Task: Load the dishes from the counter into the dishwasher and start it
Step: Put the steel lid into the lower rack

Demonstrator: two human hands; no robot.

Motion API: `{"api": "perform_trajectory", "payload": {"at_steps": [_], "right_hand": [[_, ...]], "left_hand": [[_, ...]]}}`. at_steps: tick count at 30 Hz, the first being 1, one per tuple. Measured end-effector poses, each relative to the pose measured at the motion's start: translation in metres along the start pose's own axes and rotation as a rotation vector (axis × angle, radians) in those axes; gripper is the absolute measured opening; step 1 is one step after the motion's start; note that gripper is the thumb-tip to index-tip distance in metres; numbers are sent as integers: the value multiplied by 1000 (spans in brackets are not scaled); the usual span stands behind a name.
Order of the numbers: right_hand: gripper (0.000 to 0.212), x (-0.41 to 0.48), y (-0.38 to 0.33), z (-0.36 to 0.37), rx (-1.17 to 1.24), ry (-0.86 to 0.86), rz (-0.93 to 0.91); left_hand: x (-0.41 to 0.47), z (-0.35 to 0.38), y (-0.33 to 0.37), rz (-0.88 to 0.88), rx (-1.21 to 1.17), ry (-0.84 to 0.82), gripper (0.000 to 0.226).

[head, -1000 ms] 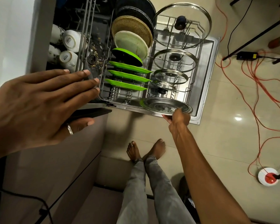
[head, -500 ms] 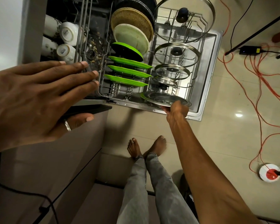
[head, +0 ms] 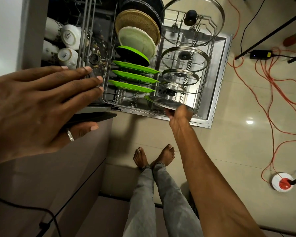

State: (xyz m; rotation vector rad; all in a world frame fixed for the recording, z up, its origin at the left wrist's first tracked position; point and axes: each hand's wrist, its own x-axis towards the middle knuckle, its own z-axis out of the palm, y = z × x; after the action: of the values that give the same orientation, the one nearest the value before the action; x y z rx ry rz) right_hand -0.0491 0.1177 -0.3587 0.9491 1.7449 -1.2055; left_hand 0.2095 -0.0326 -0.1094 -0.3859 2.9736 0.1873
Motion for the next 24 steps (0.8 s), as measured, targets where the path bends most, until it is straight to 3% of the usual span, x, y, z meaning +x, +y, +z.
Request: {"api": "perform_trajectory", "payload": {"at_steps": [7,11,18,24], "right_hand": [[20,-10,-4,19,29,-145,55],[21,-3,-6,20,79,-137,59],[45,24,-18,16,2,-101,45],[37,-2,-20,-6,74,-136,93]], "left_hand": [[0,-3,1,4,-1,4,73],[1,-4,1,2,-5,4,73],[-1,1,-3,11,-14,0,76],[-1,3,-3,4,-20,-2,76]]}}
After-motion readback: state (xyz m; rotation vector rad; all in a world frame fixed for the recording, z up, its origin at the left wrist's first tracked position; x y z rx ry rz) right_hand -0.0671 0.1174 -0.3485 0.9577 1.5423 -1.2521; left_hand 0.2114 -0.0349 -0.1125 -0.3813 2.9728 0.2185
